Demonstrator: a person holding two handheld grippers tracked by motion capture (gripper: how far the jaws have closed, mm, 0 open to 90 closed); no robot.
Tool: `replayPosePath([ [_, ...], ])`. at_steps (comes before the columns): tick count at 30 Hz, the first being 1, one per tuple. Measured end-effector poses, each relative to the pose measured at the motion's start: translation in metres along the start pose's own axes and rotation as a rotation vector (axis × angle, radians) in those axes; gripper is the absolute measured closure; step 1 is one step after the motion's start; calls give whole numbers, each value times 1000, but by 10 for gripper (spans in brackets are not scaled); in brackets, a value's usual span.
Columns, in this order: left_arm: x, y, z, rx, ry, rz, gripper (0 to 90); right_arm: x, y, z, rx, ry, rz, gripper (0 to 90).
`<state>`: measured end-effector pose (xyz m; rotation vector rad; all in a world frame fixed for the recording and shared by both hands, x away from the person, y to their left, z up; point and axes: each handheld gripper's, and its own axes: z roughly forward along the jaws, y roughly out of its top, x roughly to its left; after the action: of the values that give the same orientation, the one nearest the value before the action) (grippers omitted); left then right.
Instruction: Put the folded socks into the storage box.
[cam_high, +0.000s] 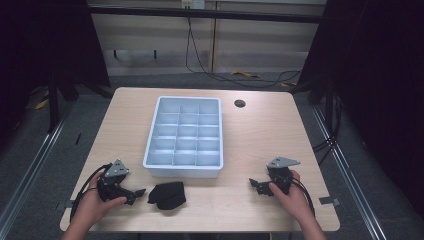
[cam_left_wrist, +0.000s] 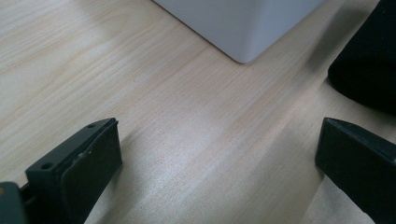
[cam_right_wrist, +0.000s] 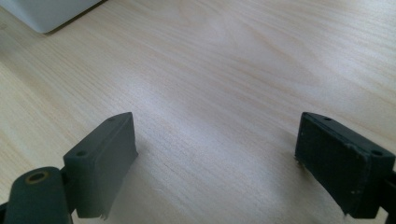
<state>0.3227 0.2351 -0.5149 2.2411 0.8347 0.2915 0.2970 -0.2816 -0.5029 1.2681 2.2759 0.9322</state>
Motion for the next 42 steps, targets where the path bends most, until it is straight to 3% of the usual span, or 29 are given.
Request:
replayPosePath([
  [4, -2, 4, -1, 35, 2, -11, 15, 0, 0, 0, -1, 0, -2, 118],
  [9, -2, 11, -6, 90, 11, -17, 178, 0, 0, 0, 0, 0, 0, 118],
  [11, -3, 15, -9, 132, 32, -13, 177, 0, 0, 0, -3, 0, -4, 118],
  [15, -9, 25, -18, 171, 31, -3, 185, 0, 0, 0, 0, 0, 0, 118],
  [18, -12, 31, -24, 193, 12, 6, 195, 0, 0, 0, -2, 1, -3, 118],
  [20, -16, 39, -32, 235, -13, 18, 200, 0, 0, 0, -3, 2, -3, 118],
  [25, -26, 53, -39, 301, -58, 69, 206, 0, 0, 0, -3, 1, -3, 117],
  [28, -31, 60, -41, 332, -65, 99, 206, 0, 0, 0, -3, 1, -3, 117],
  [32, -35, 68, -44, 344, -84, 117, 207, 0, 0, 0, -2, 1, -3, 117],
  [34, -39, 76, -47, 359, -90, 154, 209, 0, 0, 0, -3, 1, -3, 117],
  [39, -48, 86, -50, 373, -106, 166, 219, 0, 0, 0, -3, 1, -3, 118],
  [42, -54, 92, -47, 377, -143, 173, 226, 0, 0, 0, -1, 1, 0, 117],
])
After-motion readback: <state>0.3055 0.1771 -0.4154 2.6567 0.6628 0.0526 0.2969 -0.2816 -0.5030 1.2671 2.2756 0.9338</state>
